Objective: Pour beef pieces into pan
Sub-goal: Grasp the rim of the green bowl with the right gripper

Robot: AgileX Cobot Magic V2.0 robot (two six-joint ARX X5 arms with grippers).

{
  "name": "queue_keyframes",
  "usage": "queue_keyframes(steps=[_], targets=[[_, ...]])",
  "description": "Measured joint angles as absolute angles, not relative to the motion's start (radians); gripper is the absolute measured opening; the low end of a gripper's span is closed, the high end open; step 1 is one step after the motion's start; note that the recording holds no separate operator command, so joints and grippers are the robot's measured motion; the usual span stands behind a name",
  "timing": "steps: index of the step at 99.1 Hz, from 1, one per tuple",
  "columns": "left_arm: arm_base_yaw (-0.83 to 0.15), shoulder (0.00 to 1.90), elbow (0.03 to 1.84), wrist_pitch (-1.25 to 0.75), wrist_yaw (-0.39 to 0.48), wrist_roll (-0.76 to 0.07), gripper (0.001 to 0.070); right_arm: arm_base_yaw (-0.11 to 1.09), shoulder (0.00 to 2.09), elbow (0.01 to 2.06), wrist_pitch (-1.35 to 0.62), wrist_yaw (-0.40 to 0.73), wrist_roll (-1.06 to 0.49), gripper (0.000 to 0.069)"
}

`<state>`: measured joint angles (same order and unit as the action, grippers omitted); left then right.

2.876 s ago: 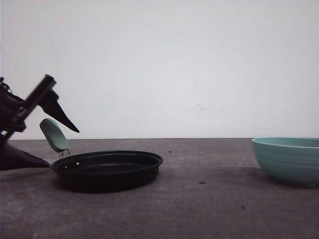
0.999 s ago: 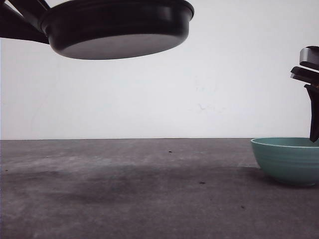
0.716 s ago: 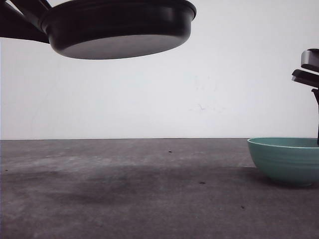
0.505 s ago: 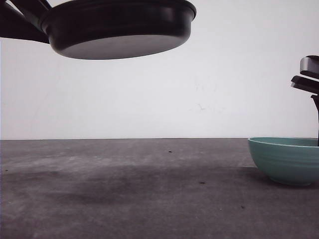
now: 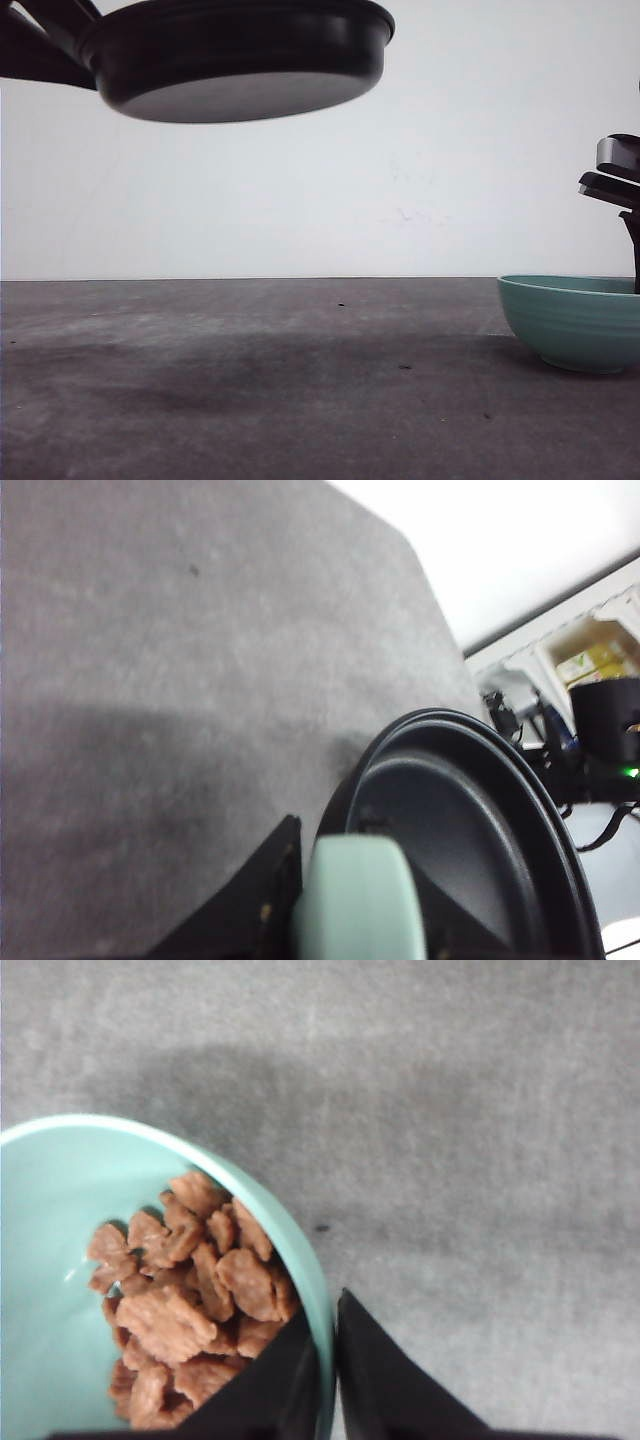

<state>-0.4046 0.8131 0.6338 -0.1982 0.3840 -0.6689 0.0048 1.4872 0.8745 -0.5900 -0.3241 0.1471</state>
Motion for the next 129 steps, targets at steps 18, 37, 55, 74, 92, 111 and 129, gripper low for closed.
queue_keyframes(steps=[18,37,55,74,92,111,129], targets=[[-0.426,0.823,0.634,-0.242,0.384,-0.669,0.0052,0.031,1.42,0.875,-0.583,-0.344,0.159,0.0016],[-0.46,0.879,0.672,-0.284,0.384,-0.669,0.0052,0.124,1.219,0.998,-0.568,-0.356,0.202,0.0016],[-0.499,0.974,0.746,-0.318,0.384,-0.665,0.0052,0.277,1.105,1.175,-0.557,-0.349,0.253,0.0016],[-0.524,1.018,0.817,-0.318,0.384,-0.664,0.0052,0.486,1.067,1.209,-0.579,-0.199,0.267,0.0014],[-0.536,1.047,0.881,-0.332,0.385,-0.664,0.0052,0.663,1.074,1.204,-0.597,-0.02,0.267,0.0014],[-0.554,1.064,0.884,-0.341,0.386,-0.664,0.0052,0.841,1.084,1.204,-0.558,0.27,0.232,0.0014],[-0.554,1.067,0.884,-0.341,0.388,-0.664,0.0052,0.978,1.115,1.202,-0.494,0.562,0.134,0.0014]])
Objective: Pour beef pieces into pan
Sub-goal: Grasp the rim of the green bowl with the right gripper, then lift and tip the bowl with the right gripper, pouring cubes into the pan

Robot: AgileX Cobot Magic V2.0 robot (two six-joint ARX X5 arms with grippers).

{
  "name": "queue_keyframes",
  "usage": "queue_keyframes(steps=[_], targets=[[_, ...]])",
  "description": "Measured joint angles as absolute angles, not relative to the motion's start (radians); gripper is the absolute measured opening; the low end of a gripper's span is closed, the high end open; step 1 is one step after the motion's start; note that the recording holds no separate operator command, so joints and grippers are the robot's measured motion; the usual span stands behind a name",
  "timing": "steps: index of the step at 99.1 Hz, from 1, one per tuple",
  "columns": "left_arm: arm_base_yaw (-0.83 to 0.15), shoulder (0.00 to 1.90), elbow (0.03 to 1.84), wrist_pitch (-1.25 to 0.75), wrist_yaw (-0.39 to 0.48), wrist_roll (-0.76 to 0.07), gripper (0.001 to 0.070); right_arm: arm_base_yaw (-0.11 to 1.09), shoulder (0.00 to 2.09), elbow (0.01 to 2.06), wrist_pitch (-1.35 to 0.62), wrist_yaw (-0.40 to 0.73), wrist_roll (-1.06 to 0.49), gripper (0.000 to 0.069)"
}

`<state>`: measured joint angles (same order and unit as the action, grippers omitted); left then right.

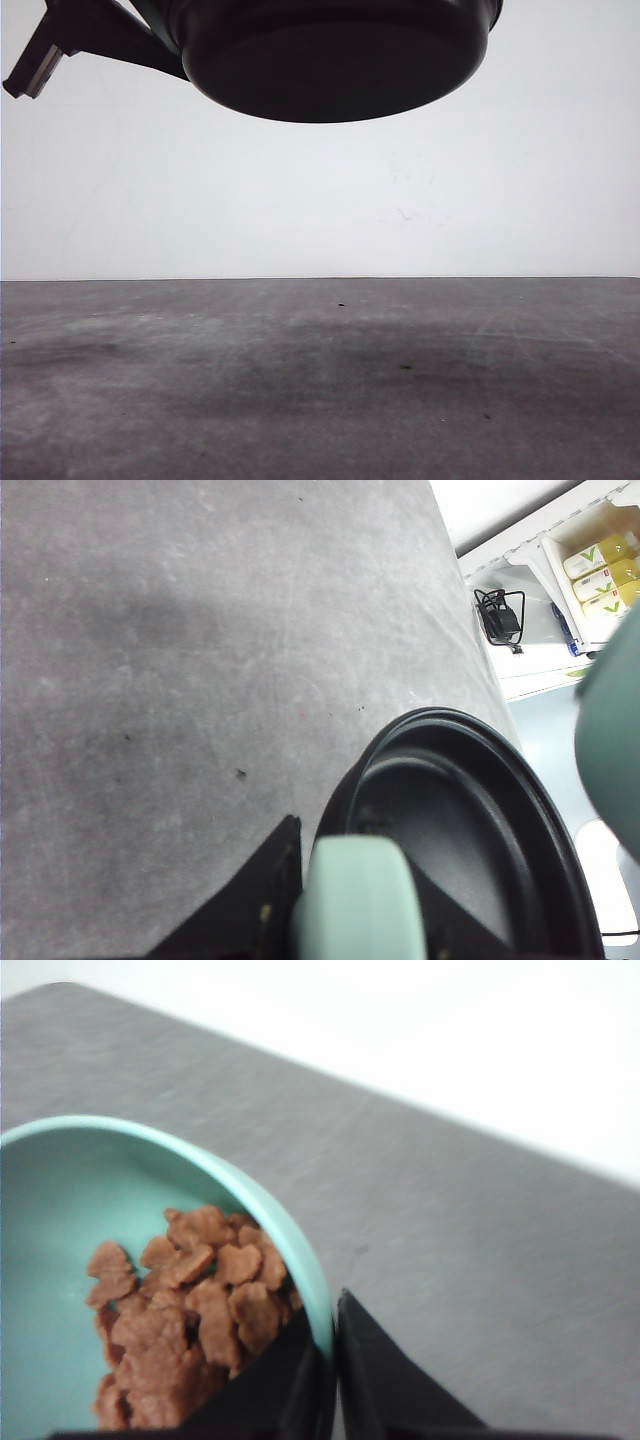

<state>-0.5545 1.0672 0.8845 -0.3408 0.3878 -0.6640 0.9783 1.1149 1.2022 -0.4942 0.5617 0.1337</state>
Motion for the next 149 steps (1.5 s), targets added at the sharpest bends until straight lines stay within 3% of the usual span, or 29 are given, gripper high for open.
queue_keyframes(steps=[21,46,67,85,97,149], targets=[[-0.554,1.071,0.893,-0.343,0.388,-0.664,0.0052,1.095,1.141,1.159,-0.389,0.841,0.031,0.0014],[-0.546,1.073,0.913,-0.343,0.388,-0.657,0.0052,1.16,1.147,1.001,-0.089,0.989,-0.189,0.0014],[-0.528,1.073,0.913,-0.372,0.385,-0.643,0.0052,1.172,1.148,0.966,0.178,0.986,-0.497,0.0014],[-0.52,1.073,0.913,-0.37,0.386,-0.642,0.0052,1.173,1.148,0.966,0.375,0.891,-0.786,0.0014],[-0.512,1.073,0.913,-0.37,0.386,-0.642,0.0052,1.173,1.147,0.966,0.405,0.849,-0.923,0.0014],[-0.473,1.073,0.962,-0.363,0.389,-0.635,0.0052,1.164,1.147,0.966,0.46,0.785,-1.048,0.0013]])
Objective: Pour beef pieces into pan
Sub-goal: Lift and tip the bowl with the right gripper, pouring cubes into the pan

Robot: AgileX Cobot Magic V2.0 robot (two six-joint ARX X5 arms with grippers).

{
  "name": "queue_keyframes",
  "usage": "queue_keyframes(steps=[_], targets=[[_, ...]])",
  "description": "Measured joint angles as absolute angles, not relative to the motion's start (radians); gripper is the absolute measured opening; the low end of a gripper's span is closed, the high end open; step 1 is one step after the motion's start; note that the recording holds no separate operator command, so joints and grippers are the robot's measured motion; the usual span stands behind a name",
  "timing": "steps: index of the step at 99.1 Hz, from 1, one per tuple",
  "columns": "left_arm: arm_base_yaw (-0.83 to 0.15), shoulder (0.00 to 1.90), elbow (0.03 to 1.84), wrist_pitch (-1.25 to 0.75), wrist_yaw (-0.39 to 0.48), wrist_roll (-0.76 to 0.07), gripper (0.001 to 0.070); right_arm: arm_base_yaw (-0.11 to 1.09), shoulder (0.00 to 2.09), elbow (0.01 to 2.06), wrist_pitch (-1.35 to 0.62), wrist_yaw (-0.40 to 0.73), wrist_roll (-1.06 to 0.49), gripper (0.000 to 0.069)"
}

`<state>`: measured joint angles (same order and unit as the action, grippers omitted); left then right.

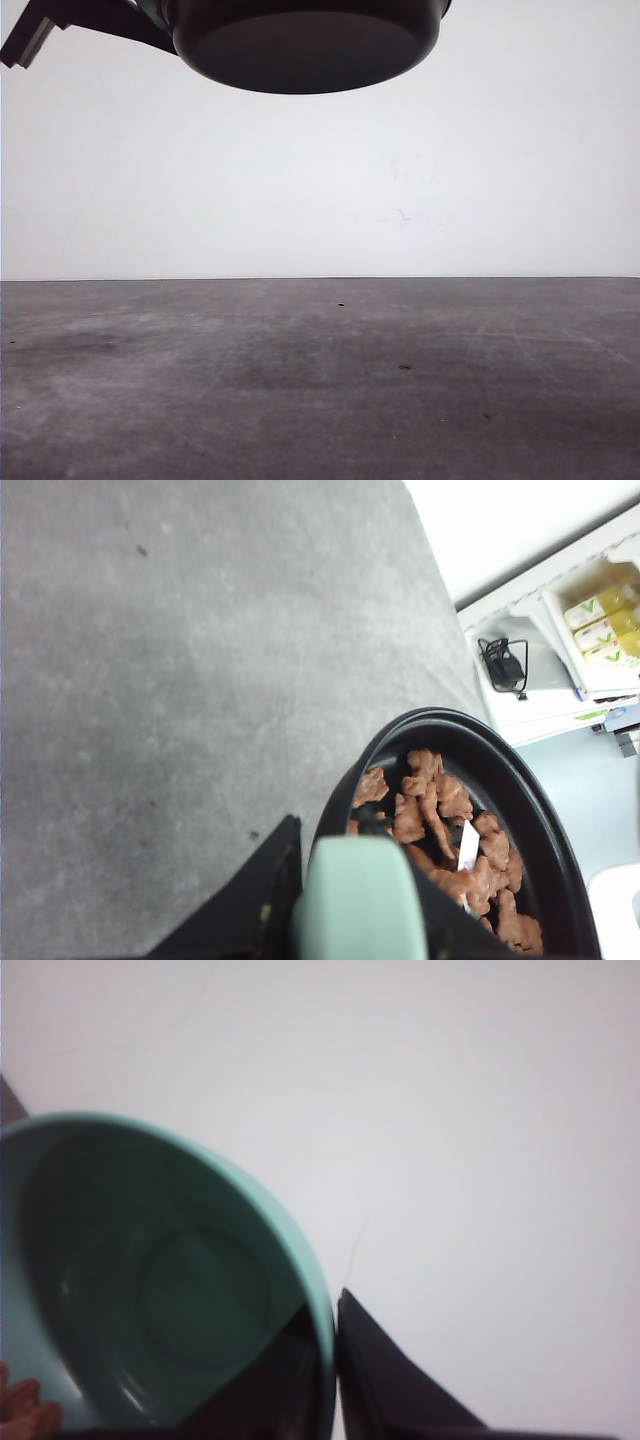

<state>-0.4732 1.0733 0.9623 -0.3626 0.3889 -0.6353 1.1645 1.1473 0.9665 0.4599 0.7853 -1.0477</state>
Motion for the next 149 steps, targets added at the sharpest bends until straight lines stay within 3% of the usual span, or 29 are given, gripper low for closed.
queue_keyframes(steps=[33,56,112,124,134,141,149], targets=[[-0.473,1.081,0.966,-0.371,0.389,-0.628,0.0052,1.137,1.16,0.966,0.543,0.706,-1.149,0.0013],[-0.473,1.081,0.973,-0.371,0.389,-0.627,0.0052,1.131,1.159,0.967,0.578,0.728,-1.147,0.0013],[-0.473,1.082,0.974,-0.37,0.376,-0.616,0.0052,1.11,1.147,0.967,0.495,0.75,-0.926,0.0013],[-0.472,1.082,0.974,-0.371,0.377,-0.612,0.0052,1.067,1.137,0.967,0.419,0.805,-0.79,0.0013],[-0.472,1.082,0.974,-0.381,0.379,-0.593,0.0052,0.996,1.074,0.967,0.224,0.827,-0.566,0.0013],[-0.471,1.082,0.974,-0.4,0.379,-0.582,0.0052,0.914,1.015,0.967,0.056,0.777,-0.368,0.0013],[-0.472,1.084,0.974,-0.42,0.378,-0.563,0.0052,0.769,0.976,0.972,-0.165,0.642,-0.121,0.0013]])
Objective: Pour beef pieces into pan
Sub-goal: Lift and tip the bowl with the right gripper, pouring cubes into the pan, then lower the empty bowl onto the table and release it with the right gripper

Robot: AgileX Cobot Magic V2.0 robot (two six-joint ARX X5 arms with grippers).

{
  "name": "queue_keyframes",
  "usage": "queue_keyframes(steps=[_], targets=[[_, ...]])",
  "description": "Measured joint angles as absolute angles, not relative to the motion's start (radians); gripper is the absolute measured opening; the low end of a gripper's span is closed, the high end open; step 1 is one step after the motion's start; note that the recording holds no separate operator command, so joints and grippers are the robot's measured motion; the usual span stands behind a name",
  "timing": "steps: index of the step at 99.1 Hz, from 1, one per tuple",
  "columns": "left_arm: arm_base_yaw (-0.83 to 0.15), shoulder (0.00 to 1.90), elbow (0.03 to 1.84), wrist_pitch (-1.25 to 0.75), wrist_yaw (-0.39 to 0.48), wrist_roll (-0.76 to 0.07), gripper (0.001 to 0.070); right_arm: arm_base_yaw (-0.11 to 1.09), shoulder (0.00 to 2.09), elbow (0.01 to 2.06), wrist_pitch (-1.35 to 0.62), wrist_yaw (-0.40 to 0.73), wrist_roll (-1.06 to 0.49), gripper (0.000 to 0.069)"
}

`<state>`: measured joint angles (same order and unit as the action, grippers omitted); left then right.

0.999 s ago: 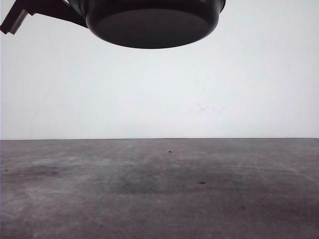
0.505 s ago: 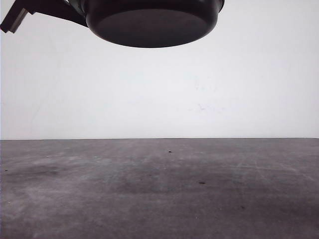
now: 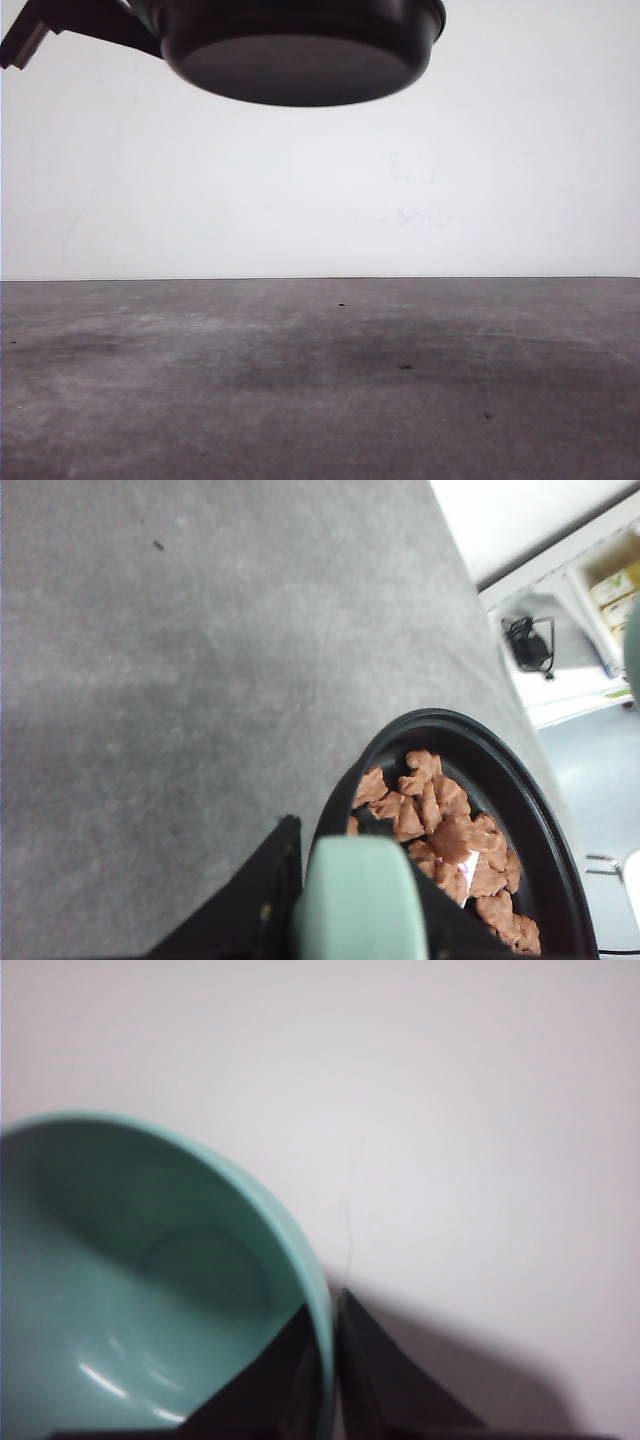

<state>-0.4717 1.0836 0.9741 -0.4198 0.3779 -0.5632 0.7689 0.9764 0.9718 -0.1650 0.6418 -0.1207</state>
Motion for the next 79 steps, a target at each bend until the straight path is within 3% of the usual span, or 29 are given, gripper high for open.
queue_keyframes(steps=[13,24,31,50,79], targets=[[-0.472,1.084,0.974,-0.413,0.377,-0.542,0.0052,0.469,1.03,0.971,-0.487,0.299,0.198,0.0013],[-0.472,1.085,0.974,-0.392,0.376,-0.539,0.0052,0.247,1.155,0.912,-0.585,-0.013,0.299,0.0013],[-0.472,1.085,0.974,-0.387,0.376,-0.539,0.0052,0.159,1.228,0.857,-0.587,-0.14,0.324,0.0013],[-0.472,1.085,0.975,-0.397,0.376,-0.538,0.0052,0.131,1.356,0.808,-0.573,-0.183,0.322,0.0013],[-0.472,1.085,0.975,-0.419,0.377,-0.538,0.0052,0.164,1.387,0.808,-0.511,-0.181,0.319,0.0019]])
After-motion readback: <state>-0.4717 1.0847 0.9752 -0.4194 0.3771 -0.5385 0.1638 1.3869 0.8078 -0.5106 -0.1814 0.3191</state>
